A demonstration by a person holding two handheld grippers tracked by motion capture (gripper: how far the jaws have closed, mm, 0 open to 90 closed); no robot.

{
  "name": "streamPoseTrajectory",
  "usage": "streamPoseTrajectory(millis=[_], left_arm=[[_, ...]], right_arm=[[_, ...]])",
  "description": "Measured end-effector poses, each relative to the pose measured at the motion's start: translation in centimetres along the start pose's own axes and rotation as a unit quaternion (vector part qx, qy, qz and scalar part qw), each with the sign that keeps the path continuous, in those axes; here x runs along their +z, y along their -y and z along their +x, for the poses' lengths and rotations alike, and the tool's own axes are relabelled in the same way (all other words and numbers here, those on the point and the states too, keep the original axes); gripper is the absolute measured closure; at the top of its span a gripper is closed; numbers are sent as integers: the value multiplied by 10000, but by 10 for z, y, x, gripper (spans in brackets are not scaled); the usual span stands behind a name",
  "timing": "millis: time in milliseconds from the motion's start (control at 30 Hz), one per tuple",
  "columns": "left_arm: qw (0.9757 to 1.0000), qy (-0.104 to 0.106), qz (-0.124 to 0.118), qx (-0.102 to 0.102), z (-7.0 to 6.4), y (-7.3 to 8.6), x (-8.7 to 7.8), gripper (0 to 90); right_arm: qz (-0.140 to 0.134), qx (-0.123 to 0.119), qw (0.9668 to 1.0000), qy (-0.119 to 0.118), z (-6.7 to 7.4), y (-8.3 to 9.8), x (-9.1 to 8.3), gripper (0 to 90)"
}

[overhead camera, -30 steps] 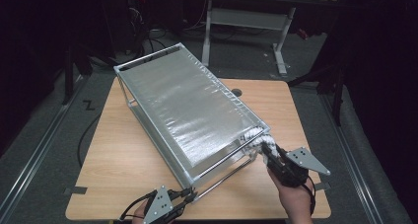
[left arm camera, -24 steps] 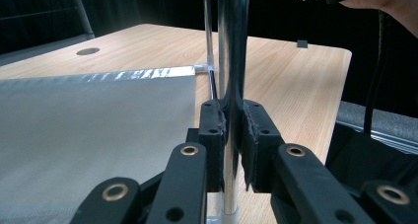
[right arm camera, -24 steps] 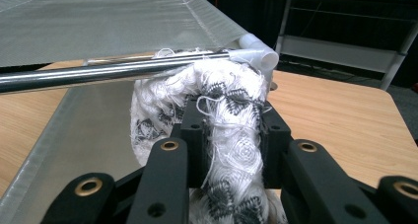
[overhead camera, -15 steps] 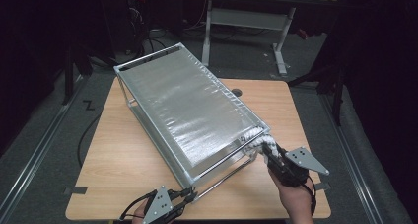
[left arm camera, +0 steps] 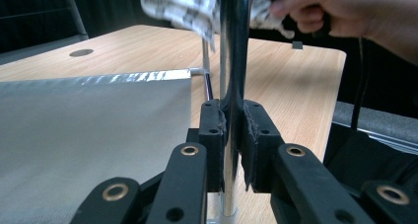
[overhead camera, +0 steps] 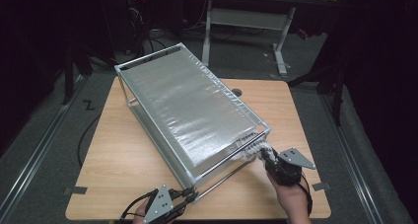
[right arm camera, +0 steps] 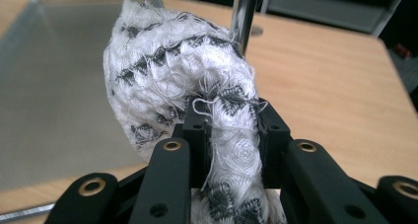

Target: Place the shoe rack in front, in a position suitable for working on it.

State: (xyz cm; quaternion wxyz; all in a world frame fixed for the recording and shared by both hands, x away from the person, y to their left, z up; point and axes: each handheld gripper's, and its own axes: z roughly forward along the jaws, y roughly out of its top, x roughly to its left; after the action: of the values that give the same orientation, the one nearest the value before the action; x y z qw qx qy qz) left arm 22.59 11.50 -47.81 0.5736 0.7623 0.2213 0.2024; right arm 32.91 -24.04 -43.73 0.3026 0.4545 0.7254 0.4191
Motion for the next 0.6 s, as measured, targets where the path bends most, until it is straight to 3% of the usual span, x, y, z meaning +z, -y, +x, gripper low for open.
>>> streamPoseTrajectory(millis=[167,400,600], left_arm=[[10000,39,3,9,0,-1,2,804],[10000,97,23,12,1,-2,3,804],[9999,108,18,21,1,-2,5,804]], right_arm=[[415,58,9991,6,0,14,15,725],[969,-4,9953,8,3,36,34,713],[968,47,9953,-37,0,40,33,707]])
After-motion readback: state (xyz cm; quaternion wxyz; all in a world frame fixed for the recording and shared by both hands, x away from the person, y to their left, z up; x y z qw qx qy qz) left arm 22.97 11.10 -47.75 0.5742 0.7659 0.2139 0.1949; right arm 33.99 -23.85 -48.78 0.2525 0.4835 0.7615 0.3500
